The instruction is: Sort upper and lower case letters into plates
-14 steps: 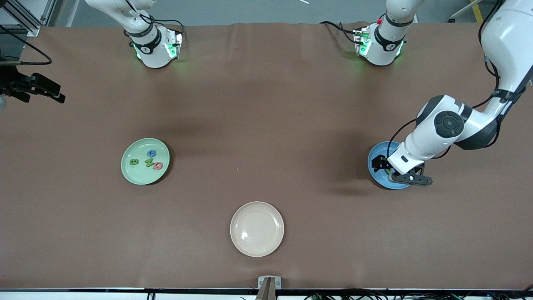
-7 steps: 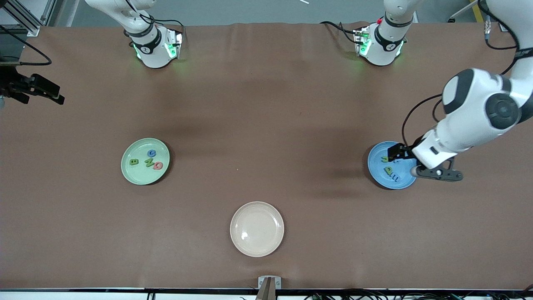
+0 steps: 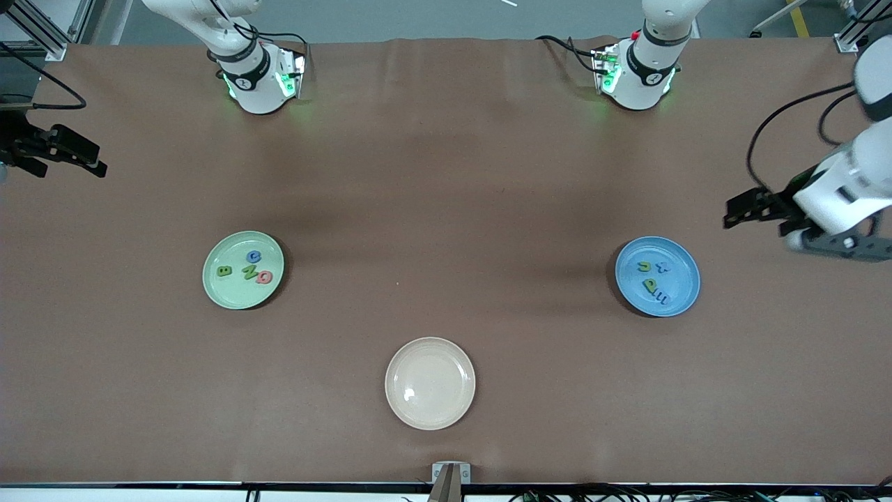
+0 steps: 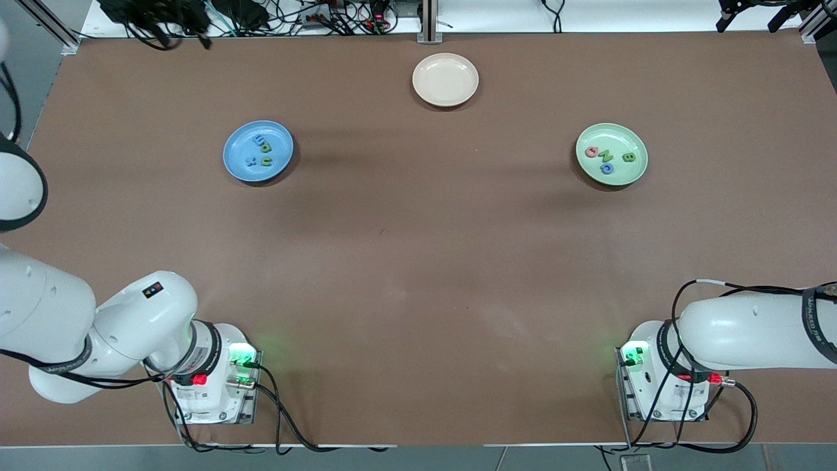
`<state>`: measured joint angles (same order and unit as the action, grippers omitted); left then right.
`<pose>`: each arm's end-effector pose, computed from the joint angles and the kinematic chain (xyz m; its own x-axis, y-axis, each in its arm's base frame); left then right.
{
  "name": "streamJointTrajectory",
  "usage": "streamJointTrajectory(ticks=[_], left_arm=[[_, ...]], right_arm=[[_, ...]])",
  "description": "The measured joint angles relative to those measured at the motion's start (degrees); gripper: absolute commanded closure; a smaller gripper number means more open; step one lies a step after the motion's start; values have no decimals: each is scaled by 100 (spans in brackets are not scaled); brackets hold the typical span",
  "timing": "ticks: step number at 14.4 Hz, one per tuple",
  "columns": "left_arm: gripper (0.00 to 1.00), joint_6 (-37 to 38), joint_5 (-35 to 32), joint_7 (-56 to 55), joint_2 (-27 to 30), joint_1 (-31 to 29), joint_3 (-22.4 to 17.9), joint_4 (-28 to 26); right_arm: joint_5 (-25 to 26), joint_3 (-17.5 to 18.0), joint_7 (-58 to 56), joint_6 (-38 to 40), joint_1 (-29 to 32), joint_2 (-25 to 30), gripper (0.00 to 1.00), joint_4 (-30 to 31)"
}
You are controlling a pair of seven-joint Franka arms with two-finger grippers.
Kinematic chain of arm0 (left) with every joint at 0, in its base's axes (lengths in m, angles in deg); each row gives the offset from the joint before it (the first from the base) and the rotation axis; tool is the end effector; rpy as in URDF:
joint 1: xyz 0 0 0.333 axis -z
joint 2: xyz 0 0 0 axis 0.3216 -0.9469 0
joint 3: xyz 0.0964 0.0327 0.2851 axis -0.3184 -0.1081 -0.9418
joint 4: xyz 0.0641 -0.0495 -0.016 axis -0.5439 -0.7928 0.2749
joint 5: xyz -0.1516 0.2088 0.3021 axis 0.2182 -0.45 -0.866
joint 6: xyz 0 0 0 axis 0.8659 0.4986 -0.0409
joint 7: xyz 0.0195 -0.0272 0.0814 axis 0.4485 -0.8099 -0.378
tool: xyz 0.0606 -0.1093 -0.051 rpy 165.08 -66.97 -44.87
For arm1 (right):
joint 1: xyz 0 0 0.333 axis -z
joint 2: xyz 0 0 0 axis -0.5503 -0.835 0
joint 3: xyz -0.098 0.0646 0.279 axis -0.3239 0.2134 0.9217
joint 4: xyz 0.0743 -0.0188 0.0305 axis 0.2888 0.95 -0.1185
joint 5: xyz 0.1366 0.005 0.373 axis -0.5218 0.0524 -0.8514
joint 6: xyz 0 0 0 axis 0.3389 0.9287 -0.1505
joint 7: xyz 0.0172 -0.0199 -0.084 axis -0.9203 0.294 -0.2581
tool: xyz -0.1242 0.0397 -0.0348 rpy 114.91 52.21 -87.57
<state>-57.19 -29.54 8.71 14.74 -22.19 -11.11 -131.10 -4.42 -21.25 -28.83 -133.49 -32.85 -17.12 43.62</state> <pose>0.5798 -0.0138 0.5238 0.9899 -0.1371 -0.0351 -0.1354 -0.9897 0.0470 0.5247 -0.0361 0.5826 0.9994 -0.0224 -0.0264 -0.0230 -0.9995 -0.0213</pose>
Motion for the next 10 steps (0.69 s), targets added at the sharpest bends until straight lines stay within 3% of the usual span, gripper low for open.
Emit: streamJointTrajectory(ticks=[5, 10], left_arm=[[0, 757, 36, 60, 332, -43, -231, 734], [0, 821, 36, 55, 327, -61, -311, 776]], right_arm=[[0, 3, -18, 5, -1, 1, 0, 7], [0, 3, -20, 9, -1, 1, 0, 8]])
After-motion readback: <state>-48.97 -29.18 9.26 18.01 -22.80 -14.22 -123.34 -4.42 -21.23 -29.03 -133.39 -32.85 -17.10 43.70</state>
